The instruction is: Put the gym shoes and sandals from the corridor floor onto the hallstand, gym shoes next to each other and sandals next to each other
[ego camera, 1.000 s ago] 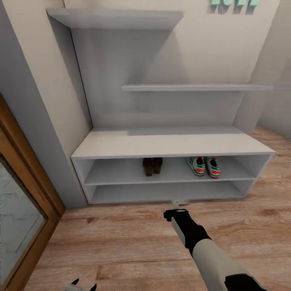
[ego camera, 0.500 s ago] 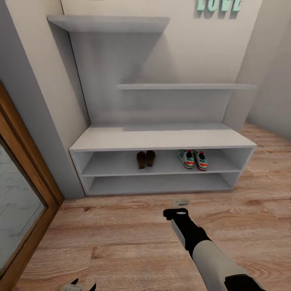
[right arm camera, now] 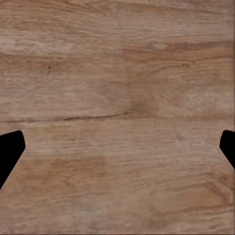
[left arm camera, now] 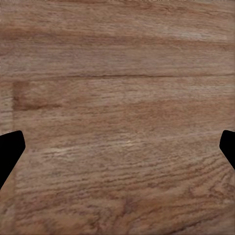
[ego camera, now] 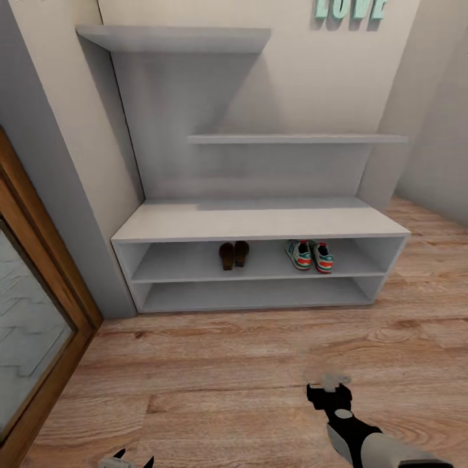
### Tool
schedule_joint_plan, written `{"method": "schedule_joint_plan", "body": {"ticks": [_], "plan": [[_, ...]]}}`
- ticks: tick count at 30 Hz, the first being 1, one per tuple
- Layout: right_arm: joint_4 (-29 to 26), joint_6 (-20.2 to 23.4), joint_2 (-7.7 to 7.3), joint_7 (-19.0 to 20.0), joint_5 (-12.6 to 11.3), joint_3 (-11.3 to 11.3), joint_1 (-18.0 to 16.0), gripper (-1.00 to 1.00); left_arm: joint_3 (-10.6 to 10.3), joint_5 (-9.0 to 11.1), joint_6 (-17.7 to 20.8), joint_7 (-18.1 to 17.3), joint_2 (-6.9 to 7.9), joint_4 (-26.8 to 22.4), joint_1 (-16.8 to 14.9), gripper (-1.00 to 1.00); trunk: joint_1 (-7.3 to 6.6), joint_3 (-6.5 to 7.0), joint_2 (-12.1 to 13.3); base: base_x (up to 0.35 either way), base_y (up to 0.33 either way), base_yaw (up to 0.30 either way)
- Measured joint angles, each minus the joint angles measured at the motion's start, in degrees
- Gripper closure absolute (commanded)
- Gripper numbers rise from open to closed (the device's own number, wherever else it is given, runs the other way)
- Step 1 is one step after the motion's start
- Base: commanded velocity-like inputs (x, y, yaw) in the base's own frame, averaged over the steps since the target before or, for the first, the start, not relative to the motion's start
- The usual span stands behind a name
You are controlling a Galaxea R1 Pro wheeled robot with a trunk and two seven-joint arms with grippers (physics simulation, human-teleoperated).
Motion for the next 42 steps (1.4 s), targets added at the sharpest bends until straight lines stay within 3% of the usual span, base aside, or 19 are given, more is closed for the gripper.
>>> {"method": "schedule_joint_plan", "body": {"ticks": [3, 4, 6, 7, 12, 23, 30, 42], "plan": [[0.1, -1.7, -1.08, 1.2, 0.0, 0.0, 1.5, -1.00, 0.0, 0.0, 0.0, 0.0, -0.01, 0.0, 0.0, -1.00, -0.65, 0.54, 1.2, 0.000, 0.000, 0.000], [0.2, -4.2, -2.68, 3.6, -0.1, -0.1, 3.2, -1.00, 0.1, 0.1, 0.0, 0.0, -0.01, 0.0, 0.0, -1.00, -0.87, 0.71, 1.6, 0.000, 0.000, 0.000], [0.2, -5.5, -3.35, 5.4, 0.0, 0.1, 4.2, -1.00, 0.1, 0.1, 0.0, 0.1, -0.03, 0.0, 0.0, -1.00, -1.31, 1.08, 2.4, 0.000, 0.000, 0.000], [0.3, -7.2, -4.04, 8.1, -0.1, 0.0, 5.9, -1.00, 0.1, 0.0, 0.0, 0.1, -0.06, 0.0, 0.0, -1.00, -1.53, 1.25, 2.8, 0.000, 0.000, 0.000], [0.3, -8.7, -4.88, 10.1, -0.1, 0.1, 8.9, -1.00, 0.3, 0.1, 0.0, 0.1, -0.01, 0.1, 0.0, -1.00, -2.63, 2.15, 4.8, 0.000, 0.000, 0.000], [0.3, -10.2, -4.69, 10.2, -0.1, 0.1, 10.0, -1.00, 0.5, 0.7, -0.1, 1.2, 0.06, 1.5, 0.0, -1.00, -5.05, 4.13, 9.2, 0.000, 0.000, 0.000], [0.3, -11.0, -4.64, 10.2, -0.4, 0.0, 11.5, -1.00, 0.6, 0.7, -0.2, 4.5, -0.07, 1.7, 0.0, -1.00, -6.59, 5.39, 12.0, 0.000, 0.000, 0.000], [0.3, -18.3, -4.45, 10.1, -0.5, -0.2, 13.7, -1.00, 0.6, 0.6, -0.2, 5.2, -0.09, 1.7, 0.0, -1.00, -9.22, 7.54, 16.8, 0.000, 0.000, 0.000]]}}
